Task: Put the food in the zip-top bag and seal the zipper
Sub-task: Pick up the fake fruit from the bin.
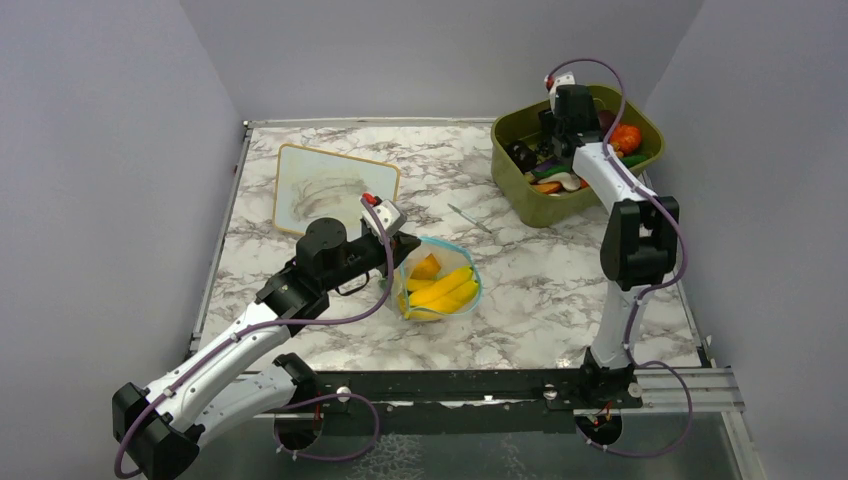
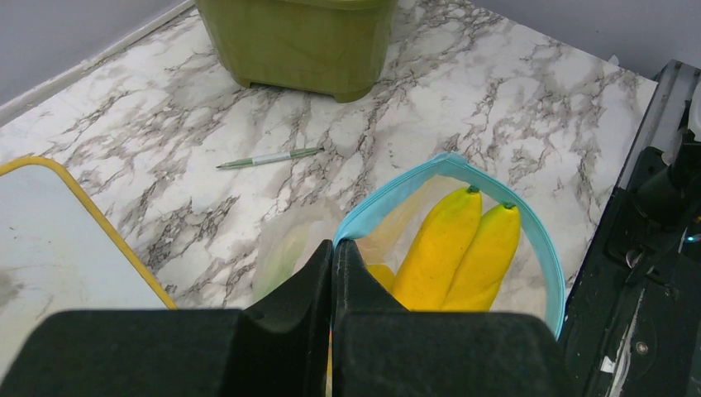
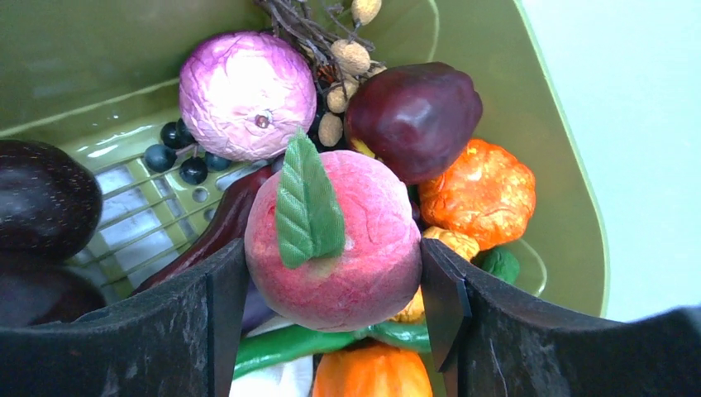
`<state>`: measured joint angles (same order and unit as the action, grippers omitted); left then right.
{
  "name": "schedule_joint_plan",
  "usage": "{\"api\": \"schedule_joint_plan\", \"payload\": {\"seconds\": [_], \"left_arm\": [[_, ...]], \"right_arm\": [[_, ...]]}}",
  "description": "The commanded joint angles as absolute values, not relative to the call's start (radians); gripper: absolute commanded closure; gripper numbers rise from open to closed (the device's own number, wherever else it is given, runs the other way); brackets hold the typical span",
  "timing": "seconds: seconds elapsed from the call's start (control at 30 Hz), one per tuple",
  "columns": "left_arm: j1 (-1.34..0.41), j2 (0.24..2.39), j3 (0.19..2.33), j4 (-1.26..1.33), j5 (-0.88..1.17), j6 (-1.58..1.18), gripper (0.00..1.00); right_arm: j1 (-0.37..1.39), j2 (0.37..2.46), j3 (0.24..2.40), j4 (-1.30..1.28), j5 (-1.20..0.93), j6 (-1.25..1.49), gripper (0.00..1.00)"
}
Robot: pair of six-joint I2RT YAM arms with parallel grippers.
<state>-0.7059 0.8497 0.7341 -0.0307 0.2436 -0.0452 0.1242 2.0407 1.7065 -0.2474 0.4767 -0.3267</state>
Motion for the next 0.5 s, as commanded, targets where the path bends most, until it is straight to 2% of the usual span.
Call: {"api": "schedule_joint_plan", "payload": {"seconds": [0.0,0.3,0.47], "left_arm": [[-0.699,0.833,0.718,-0.005,0.219,-0.034,1.00],[-0.699,0.834,0.719,-0.016,0.188,-0.024,1.00],[-0.699,0.830,0.716,-0.013,0.184,-0.023,1.00]], "right_arm": [[0.142,1.950,1.687,-0.305,0.447,-0.253,0.42],[0.206,1.714,1.587,-0.406,0.330,-0.048,0.44],[0.220,1.571,1.528,-0.441,0.169,0.062,0.46]]}}
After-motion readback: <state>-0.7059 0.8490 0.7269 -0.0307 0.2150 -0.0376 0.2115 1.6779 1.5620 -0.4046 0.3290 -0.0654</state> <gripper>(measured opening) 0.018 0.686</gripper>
